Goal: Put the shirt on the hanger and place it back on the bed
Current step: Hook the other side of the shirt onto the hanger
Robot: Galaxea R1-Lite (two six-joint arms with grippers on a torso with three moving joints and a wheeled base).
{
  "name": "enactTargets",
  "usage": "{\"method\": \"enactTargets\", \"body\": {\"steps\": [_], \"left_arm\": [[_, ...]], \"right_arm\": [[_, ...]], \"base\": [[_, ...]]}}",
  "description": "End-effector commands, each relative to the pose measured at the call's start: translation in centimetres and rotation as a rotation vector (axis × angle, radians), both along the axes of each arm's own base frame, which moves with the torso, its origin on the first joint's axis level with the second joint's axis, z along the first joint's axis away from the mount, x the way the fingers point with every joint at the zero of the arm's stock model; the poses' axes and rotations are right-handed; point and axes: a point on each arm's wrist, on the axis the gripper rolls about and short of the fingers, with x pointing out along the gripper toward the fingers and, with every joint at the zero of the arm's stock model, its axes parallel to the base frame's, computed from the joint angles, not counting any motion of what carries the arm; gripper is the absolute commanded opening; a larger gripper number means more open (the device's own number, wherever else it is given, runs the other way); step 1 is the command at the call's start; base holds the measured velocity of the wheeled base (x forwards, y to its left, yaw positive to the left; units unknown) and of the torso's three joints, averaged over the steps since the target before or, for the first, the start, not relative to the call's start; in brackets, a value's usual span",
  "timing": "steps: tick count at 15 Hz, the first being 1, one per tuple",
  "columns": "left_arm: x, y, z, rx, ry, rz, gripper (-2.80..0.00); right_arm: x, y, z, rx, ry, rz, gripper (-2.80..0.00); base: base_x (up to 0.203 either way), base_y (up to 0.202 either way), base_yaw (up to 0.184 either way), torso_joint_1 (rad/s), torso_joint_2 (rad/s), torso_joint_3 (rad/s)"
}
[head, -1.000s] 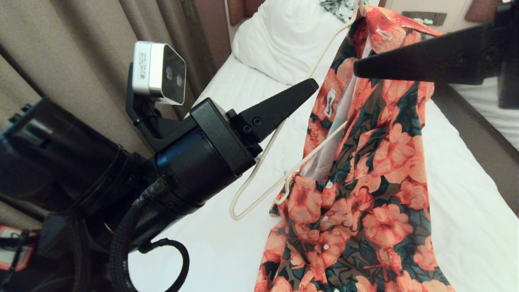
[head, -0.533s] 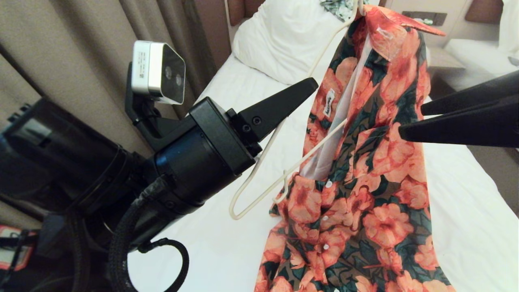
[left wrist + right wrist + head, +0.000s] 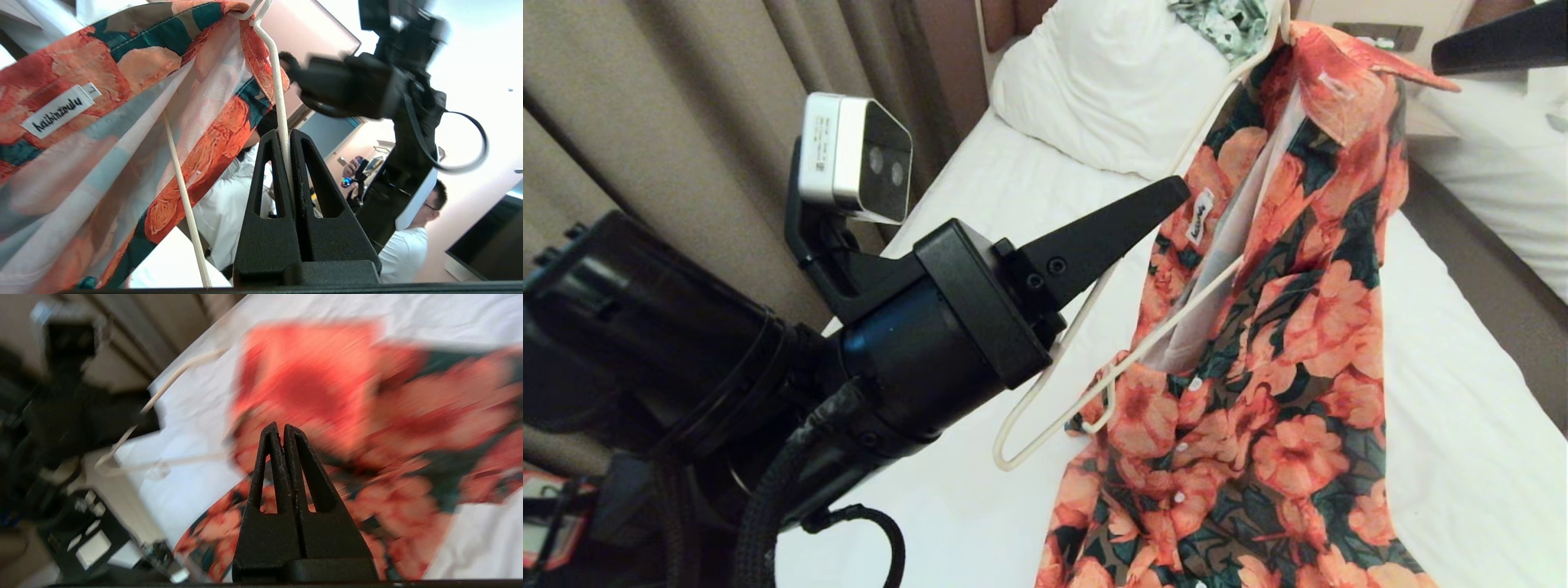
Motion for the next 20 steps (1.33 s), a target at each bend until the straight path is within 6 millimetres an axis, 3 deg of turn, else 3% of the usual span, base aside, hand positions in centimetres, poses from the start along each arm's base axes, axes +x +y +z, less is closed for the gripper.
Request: {"method": "enactTargets", "body": {"steps": [1, 5, 6, 10, 12, 16, 20], "left_arm": [[-0.3, -0.3, -0.3, 0.006, 0.008, -0.019, -2.80], [-1.3, -0.7, -0.6, 0.014, 0.015, -0.058, -2.80], [-1.3, -0.7, -0.7, 0.017, 0.017, -0.058, -2.80], [-1.4, -0.8, -0.7, 0.016, 0.016, -0.063, -2.80], [-1.5, -0.8, -0.6, 0.014, 0.015, -0.066, -2.80], [-1.7, -0.5, -0.3, 0.004, 0.007, -0.064, -2.80], [-1.6, -0.5, -0.2, 0.001, 0.005, -0.062, -2.80]], "right_arm": [[0.4, -1.8, 0.9, 0.060, -0.037, 0.021, -2.80], [-2.2, -4.6, 2.0, 0.104, -0.104, 0.004, -2.80], [-2.9, -5.0, 1.9, 0.075, -0.112, 0.002, 0.00], [-2.1, -5.1, 0.0, -0.138, -0.118, 0.030, 0.00], [-0.3, -4.8, -0.9, -0.255, -0.163, 0.089, 0.00], [4.7, -3.6, -0.6, -0.265, -0.245, 0.120, 0.00], [6.3, -3.2, -0.4, -0.276, -0.319, 0.115, 0.00]], "base": [[0.000, 0.000, 0.000, 0.000, 0.00, 0.000], [0.000, 0.000, 0.000, 0.000, 0.00, 0.000], [0.000, 0.000, 0.000, 0.000, 0.00, 0.000], [0.000, 0.000, 0.000, 0.000, 0.00, 0.000], [0.000, 0.000, 0.000, 0.000, 0.00, 0.000], [0.000, 0.000, 0.000, 0.000, 0.00, 0.000], [0.000, 0.000, 0.000, 0.000, 0.00, 0.000]]}}
